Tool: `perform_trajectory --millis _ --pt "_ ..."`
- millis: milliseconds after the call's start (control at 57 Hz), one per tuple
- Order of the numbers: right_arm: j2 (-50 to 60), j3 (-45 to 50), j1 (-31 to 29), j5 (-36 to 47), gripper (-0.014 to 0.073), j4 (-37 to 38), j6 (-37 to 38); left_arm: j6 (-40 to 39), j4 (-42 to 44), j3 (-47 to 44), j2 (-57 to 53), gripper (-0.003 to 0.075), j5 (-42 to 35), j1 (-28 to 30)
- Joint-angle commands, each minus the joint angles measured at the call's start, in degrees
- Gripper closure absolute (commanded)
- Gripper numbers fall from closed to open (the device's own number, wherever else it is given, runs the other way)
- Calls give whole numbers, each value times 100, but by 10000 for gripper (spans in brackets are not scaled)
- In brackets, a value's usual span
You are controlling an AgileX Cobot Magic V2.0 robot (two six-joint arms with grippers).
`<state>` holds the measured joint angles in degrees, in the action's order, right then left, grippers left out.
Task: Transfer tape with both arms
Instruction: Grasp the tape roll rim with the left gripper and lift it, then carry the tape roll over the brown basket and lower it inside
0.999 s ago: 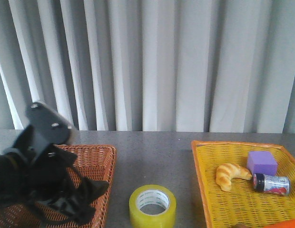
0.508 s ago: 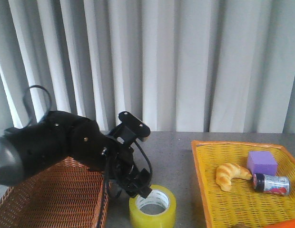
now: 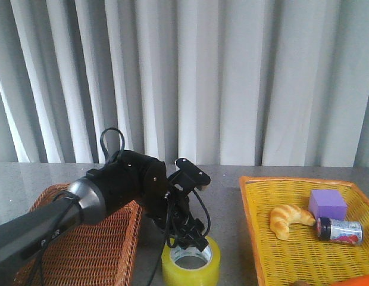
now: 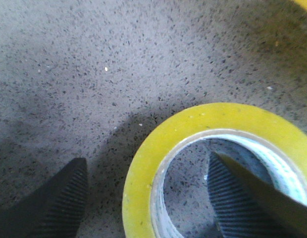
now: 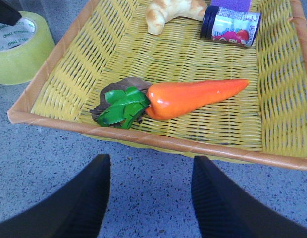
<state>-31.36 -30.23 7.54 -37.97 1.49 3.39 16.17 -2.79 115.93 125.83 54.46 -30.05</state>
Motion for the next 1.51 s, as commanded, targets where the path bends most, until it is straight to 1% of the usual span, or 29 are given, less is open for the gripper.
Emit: perform_trajectory --millis 0,210,316,403,526,649,771,1034,1262,1367,1490 --pt "-17 -145 -35 354 229 23 -27 -52 97 325 -140 258 -50 -41" --pt "-17 -145 -35 355 229 23 -6 -56 142 351 92 260 70 -41" --pt "-17 -145 -35 355 229 23 -6 -56 138 353 115 284 142 -41" --pt "-17 -145 -35 355 229 23 -6 -56 138 353 98 329 154 -41" --pt "-17 -145 -35 355 229 23 -6 -56 135 366 98 418 176 -41" --pt "-17 -145 -35 355 229 23 -6 -58 97 366 64 488 221 -41" --pt "-17 -145 -35 355 229 23 -6 -58 97 366 -53 529 236 -41" --pt "-17 -145 -35 355 229 23 -6 -207 97 366 -579 539 235 -41" --pt "-17 -145 -35 355 229 23 -6 -208 103 366 -1224 539 415 -14" --pt "-17 -145 -35 355 229 23 -6 -208 119 366 -1557 539 651 89" --pt "-17 -145 -35 355 229 23 -6 -325 134 366 -1911 539 1031 382"
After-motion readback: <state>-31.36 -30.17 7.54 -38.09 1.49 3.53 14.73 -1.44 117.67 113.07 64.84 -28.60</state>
